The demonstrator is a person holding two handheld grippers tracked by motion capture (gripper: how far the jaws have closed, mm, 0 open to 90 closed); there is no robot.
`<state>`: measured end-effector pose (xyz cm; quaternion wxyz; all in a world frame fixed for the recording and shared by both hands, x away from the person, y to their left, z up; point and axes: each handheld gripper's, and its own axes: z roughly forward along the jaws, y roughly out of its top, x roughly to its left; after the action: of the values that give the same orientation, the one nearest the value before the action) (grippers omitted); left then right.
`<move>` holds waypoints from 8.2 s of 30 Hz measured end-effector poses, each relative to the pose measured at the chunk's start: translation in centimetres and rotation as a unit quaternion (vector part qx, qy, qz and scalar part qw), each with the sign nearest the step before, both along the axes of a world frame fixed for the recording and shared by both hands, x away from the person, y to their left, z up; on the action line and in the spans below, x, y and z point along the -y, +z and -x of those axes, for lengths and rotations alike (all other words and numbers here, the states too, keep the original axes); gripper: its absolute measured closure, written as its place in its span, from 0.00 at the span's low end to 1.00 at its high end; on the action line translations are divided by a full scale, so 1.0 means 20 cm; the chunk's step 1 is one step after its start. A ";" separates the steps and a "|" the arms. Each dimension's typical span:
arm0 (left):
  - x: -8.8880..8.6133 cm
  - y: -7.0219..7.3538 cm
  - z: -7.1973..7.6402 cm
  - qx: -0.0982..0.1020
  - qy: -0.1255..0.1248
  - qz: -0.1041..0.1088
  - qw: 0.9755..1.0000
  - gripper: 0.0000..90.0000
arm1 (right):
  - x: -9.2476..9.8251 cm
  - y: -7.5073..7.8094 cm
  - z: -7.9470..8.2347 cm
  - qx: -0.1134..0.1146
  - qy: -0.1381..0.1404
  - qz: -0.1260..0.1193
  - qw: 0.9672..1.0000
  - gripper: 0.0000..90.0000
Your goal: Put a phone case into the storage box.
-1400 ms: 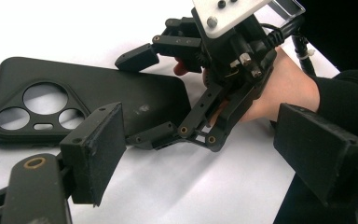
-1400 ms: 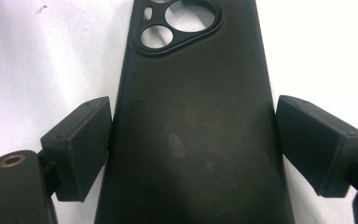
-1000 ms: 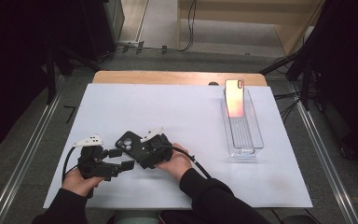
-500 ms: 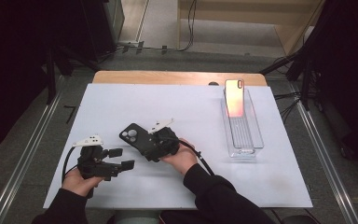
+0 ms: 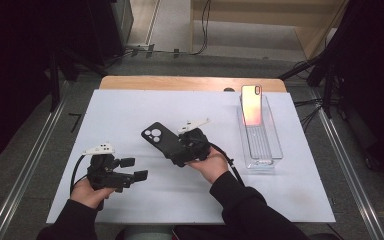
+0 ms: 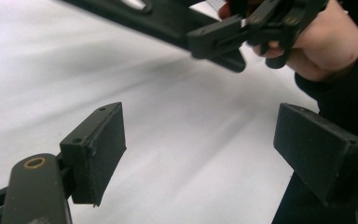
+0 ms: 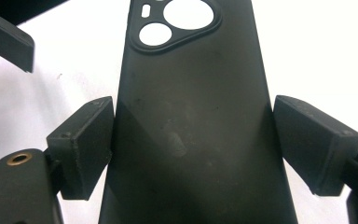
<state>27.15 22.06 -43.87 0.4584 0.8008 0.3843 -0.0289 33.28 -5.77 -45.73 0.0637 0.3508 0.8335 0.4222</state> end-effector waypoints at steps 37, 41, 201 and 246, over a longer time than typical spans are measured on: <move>0.28 0.09 -0.22 -0.049 0.019 0.003 0.999 0.22 | 0.32 -0.01 0.16 -0.022 -0.086 -0.057 0.994 0.16; 0.29 0.12 -0.25 -0.052 0.033 0.001 0.998 0.22 | 0.30 -0.02 0.17 -0.019 -0.099 -0.065 0.993 0.16; 0.52 0.23 -0.07 0.076 0.063 0.086 0.991 0.87 | 0.20 0.18 0.21 0.039 -0.063 -0.083 0.994 0.00; 0.33 0.18 -0.09 -0.015 -0.024 0.051 0.998 0.39 | 0.35 0.19 0.14 0.045 -0.043 -0.074 0.995 0.13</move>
<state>28.92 15.50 -40.22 0.4922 0.7847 0.3700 -0.0715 30.42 -12.71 -41.85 0.0929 0.3708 0.7805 0.4947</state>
